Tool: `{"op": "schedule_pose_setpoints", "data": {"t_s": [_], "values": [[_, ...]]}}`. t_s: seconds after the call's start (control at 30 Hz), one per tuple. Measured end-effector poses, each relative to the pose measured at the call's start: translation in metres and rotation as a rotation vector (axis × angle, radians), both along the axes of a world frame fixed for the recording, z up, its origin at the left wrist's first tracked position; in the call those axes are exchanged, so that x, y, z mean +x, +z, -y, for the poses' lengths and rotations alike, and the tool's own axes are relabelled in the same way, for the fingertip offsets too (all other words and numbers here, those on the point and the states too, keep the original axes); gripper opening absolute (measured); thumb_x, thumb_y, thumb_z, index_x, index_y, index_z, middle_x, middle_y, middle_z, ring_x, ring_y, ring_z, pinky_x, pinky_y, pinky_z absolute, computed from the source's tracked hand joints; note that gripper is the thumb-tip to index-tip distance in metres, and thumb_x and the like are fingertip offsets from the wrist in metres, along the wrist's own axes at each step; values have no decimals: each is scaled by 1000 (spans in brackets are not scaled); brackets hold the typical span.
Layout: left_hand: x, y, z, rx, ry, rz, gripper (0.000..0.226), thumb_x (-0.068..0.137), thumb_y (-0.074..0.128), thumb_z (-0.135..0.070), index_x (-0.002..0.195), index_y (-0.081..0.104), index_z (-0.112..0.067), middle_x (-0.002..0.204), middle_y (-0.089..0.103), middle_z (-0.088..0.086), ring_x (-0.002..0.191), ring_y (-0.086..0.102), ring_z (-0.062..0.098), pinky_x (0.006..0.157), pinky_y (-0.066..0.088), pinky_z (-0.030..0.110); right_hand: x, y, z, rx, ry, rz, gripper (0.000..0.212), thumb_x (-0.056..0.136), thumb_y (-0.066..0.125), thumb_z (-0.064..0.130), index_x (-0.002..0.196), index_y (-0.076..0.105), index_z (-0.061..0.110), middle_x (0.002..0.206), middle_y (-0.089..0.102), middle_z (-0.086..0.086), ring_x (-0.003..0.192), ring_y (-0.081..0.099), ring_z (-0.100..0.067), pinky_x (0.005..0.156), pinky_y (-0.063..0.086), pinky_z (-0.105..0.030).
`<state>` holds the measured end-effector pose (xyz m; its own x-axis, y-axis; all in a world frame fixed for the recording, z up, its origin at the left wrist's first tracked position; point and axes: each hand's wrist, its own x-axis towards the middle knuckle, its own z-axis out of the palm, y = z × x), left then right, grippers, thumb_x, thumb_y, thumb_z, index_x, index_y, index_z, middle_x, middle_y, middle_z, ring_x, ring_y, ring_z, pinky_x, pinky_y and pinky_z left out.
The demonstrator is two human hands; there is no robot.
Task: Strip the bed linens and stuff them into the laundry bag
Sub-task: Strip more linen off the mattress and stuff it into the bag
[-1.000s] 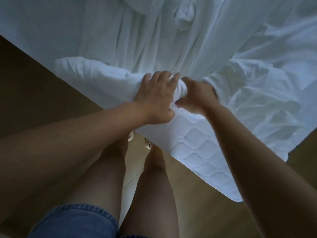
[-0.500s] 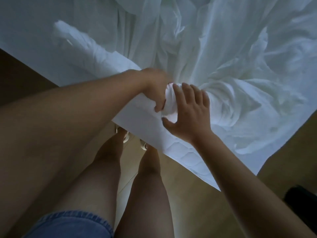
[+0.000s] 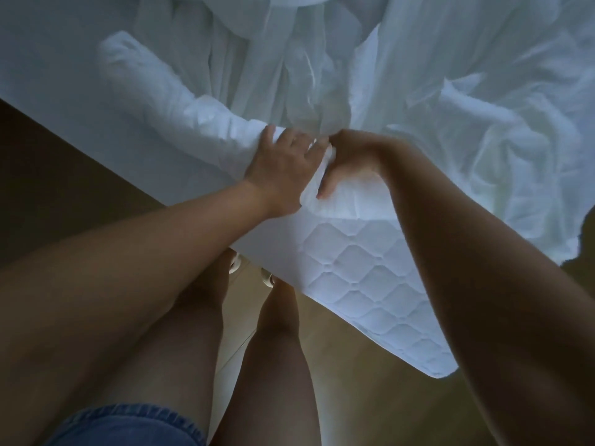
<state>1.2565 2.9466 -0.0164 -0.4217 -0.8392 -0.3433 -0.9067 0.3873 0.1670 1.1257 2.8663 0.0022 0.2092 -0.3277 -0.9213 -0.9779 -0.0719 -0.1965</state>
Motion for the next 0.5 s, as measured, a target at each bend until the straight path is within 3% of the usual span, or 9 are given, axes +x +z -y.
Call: {"op": "schedule_pose_setpoints", "data": {"t_s": [0.03, 0.13, 0.2, 0.27, 0.33, 0.37, 0.43, 0.5], "values": [[2, -2, 7, -22, -60, -44, 79, 64, 75, -36, 134, 47, -13, 123, 58, 9, 111, 56, 29, 90, 41, 41, -2, -2, -5, 81, -66, 5, 68, 52, 88, 35, 113, 61, 22, 102, 64, 3, 97, 60, -23, 85, 46, -33], [4, -6, 19, 205, -225, -49, 62, 71, 68, -44, 125, 49, -21, 121, 56, -1, 106, 57, 22, 77, 33, 34, -11, -6, -34, 101, -224, 89, 75, 47, 86, 42, 115, 60, 24, 108, 64, 3, 103, 59, -20, 88, 47, -35], [3, -2, 27, 264, -217, -43, 58, 69, 70, -48, 118, 51, -22, 113, 57, -2, 97, 58, 21, 74, 32, 31, -16, 0, -66, -195, -179, 110, 86, 57, 80, 48, 132, 46, 24, 127, 55, 0, 117, 50, -23, 96, 42, -37], [1, 1, 44, 436, -144, -29, 54, 64, 77, -48, 108, 57, -23, 99, 61, -2, 85, 56, 19, 71, 36, 30, -23, 12, -102, -568, -20, 71, 96, 65, 75, 54, 144, 31, 22, 143, 39, -8, 131, 35, -31, 106, 27, -45], [1, 2, 65, 679, -50, -35, 57, 58, 84, -45, 105, 61, -22, 91, 61, -2, 82, 57, 20, 68, 42, 29, -31, 14, -126, -770, 157, 17, 117, 51, 83, 57, 146, 25, 23, 147, 34, -17, 135, 28, -39, 108, 23, -56], [2, 2, 73, 790, -7, -33, 60, 55, 86, -43, 106, 62, -21, 91, 61, -3, 84, 59, 22, 66, 45, 29, -35, 8, -127, -851, 234, 4, 120, 44, 86, 56, 144, 28, 24, 144, 39, -20, 131, 35, -41, 103, 31, -57], [3, -2, 81, 918, 92, -22, 65, 50, 89, -40, 106, 65, -17, 93, 63, -1, 87, 63, 25, 65, 50, 30, -41, -9, -107, -966, 308, -12, 110, 41, 86, 53, 136, 39, 24, 125, 56, -19, 107, 56, -39, 83, 47, -47], [5, -5, 83, 922, 180, -29, 69, 50, 89, -38, 110, 64, -14, 97, 64, 0, 89, 63, 26, 70, 52, 32, -38, -13, -79, -925, 262, 19, 99, 44, 86, 49, 133, 48, 24, 111, 61, -14, 90, 61, -36, 73, 48, -41]]}}
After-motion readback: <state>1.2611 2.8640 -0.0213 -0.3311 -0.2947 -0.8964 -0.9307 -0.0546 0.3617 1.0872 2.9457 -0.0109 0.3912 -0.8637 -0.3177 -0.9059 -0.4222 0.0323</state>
